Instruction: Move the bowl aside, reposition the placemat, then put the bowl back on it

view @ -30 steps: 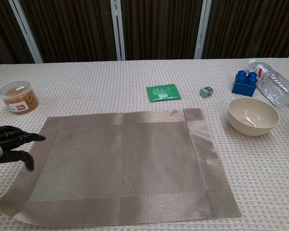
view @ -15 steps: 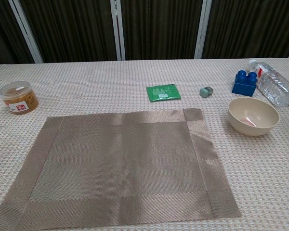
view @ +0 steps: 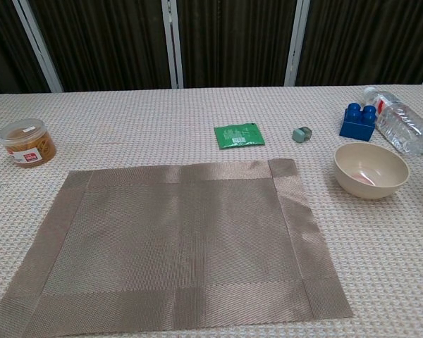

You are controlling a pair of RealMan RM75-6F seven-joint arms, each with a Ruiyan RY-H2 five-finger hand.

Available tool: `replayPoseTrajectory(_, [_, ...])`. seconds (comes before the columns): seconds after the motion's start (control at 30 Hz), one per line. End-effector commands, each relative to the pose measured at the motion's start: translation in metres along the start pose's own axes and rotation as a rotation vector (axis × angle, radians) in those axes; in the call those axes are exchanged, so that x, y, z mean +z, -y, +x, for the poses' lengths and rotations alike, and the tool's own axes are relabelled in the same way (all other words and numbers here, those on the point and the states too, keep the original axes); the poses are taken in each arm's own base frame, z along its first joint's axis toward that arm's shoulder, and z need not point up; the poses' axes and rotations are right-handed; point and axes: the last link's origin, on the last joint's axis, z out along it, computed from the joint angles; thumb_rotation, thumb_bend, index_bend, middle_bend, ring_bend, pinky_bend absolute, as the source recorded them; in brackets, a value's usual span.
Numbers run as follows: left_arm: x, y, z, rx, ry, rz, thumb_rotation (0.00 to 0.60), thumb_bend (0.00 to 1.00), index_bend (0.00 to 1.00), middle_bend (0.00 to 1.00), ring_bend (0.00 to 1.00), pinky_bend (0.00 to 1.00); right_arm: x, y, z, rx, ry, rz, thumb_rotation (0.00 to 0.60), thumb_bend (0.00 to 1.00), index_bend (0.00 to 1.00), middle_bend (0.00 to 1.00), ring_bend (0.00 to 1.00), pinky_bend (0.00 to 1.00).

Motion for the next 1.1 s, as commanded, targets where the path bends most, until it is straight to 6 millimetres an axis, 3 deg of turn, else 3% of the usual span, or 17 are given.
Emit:
replayPoseTrajectory(0.03, [0.007,0.006,-0.002,0.002,0.016,0.017,0.600,0.05,0.00,0.00,0.00,0.00,0.025,0.006,-0.015,-0.011,0.070,0.016,0.600,0.00,0.18,0.00,0.00,0.00])
replayPoseTrajectory(0.23, [0.013,0.010,-0.004,0.001,0.028,0.040,0.600,0.05,0.00,0.00,0.00,0.00,0.048,0.019,-0.035,-0.027,0.135,0.048,0.600,0.01,0.28,0.00,0.00,0.00])
replayPoseTrajectory(0.43, [0.016,0.012,-0.004,-0.005,0.028,0.052,0.600,0.05,0.00,0.00,0.00,0.00,0.059,0.034,-0.050,-0.052,0.171,0.089,0.600,0.12,0.30,0.00,0.00,0.00])
replayPoseTrajectory(0.63, [0.017,0.015,-0.006,-0.012,0.050,0.061,0.600,0.05,0.00,0.00,0.00,0.00,0.070,0.043,-0.066,-0.086,0.190,0.094,0.600,0.14,0.38,0.00,0.00,0.00])
replayPoseTrajectory(0.97, [0.018,0.015,-0.005,-0.026,0.056,0.062,0.600,0.05,0.00,0.00,0.00,0.00,0.080,0.049,-0.082,-0.136,0.148,0.099,0.600,0.28,0.64,0.00,0.00,0.00])
replayPoseTrajectory(1.1, [0.018,0.016,-0.007,-0.021,0.065,0.062,0.600,0.05,0.00,0.00,0.00,0.00,0.082,0.057,-0.081,-0.119,0.075,0.122,0.600,0.30,0.67,0.00,0.00,0.00])
